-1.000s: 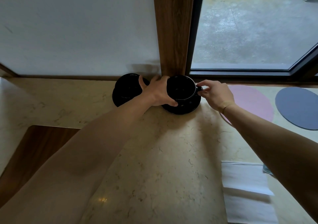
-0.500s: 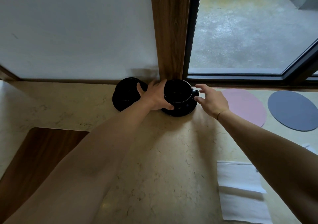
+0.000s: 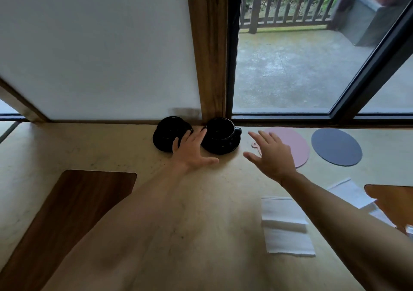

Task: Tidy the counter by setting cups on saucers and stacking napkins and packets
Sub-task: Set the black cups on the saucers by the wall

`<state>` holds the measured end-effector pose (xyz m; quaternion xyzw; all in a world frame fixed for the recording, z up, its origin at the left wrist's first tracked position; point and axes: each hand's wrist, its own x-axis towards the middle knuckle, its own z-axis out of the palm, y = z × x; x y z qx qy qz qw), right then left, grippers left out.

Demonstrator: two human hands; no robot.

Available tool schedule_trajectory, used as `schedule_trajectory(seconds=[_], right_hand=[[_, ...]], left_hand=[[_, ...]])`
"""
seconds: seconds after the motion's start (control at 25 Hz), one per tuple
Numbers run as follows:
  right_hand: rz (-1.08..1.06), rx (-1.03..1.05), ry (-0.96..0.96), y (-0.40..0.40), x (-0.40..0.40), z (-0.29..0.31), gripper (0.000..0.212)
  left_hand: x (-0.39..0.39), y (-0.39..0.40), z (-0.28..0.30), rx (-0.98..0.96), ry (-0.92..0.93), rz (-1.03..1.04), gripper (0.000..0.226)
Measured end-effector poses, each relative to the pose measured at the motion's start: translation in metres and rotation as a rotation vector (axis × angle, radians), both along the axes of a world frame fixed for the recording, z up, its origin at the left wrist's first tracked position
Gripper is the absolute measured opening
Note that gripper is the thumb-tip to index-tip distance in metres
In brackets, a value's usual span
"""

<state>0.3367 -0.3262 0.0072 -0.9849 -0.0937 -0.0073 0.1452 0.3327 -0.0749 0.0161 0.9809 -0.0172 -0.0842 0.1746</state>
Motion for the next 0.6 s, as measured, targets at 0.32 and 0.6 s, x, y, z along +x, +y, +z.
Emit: schedule_trajectory(seconds=[0.32,0.6], right_hand=[[0.040,-0.042,0.022,-0.031,-0.116,0.037,0.075],[-0.012,0.008,-0.015,-0.057,-0.237,0.055,0.072]], left_hand=[[-0.137,-0.021,0.037,-0.090,-0.083,0.026,0.105],[-0.244,-0.040,0.041,-0.154,-0.126,-0.038,0.103]])
